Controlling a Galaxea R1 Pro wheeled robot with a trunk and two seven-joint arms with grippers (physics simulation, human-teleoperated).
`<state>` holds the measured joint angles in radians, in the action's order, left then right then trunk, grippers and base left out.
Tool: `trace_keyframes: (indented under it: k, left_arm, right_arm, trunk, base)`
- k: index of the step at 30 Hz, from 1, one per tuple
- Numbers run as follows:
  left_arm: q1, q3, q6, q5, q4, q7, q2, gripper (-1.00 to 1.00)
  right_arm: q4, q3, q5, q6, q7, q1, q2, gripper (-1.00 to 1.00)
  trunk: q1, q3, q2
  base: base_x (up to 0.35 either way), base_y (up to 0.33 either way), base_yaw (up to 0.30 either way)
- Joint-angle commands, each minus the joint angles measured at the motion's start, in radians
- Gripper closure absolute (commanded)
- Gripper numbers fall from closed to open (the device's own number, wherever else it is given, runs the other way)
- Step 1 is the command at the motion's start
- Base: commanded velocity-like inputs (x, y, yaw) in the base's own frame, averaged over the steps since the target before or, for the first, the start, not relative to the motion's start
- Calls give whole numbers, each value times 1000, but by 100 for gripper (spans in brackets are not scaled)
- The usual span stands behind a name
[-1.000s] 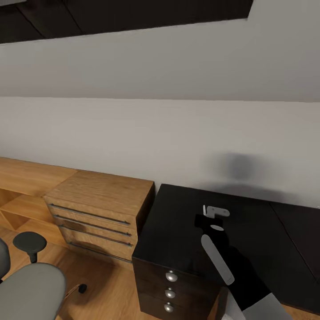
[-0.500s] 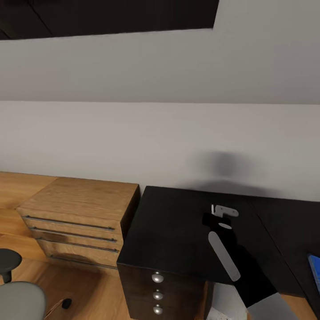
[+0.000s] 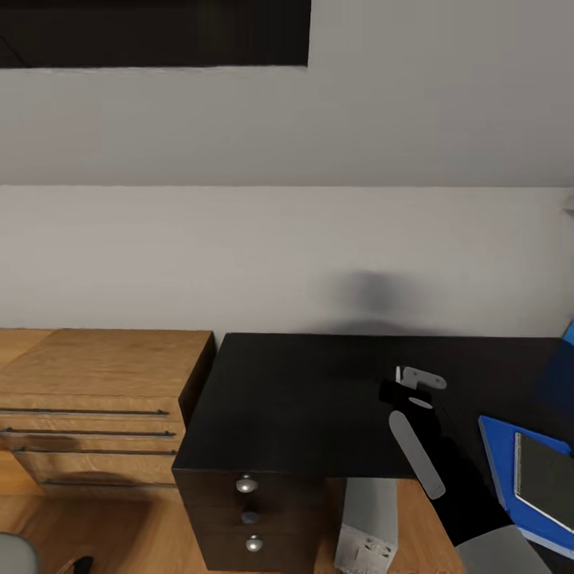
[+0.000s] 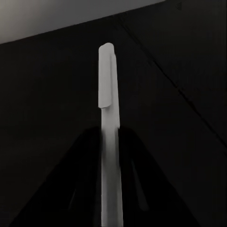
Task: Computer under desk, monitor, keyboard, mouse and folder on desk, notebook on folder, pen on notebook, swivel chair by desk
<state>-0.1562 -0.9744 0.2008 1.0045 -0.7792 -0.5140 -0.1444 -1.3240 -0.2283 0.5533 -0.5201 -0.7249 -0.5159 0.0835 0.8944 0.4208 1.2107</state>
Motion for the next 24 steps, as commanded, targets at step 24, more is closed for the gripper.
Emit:
trace_keyframes:
  k: [24]
  left_arm:
    - [-2,-7,8,11,0,-8,-1,-100]
  right_arm:
    - [74,119,7,30,7,-1,26,100]
  trunk:
    - [0,-1,1]
  base:
    - [-2,-2,-289]
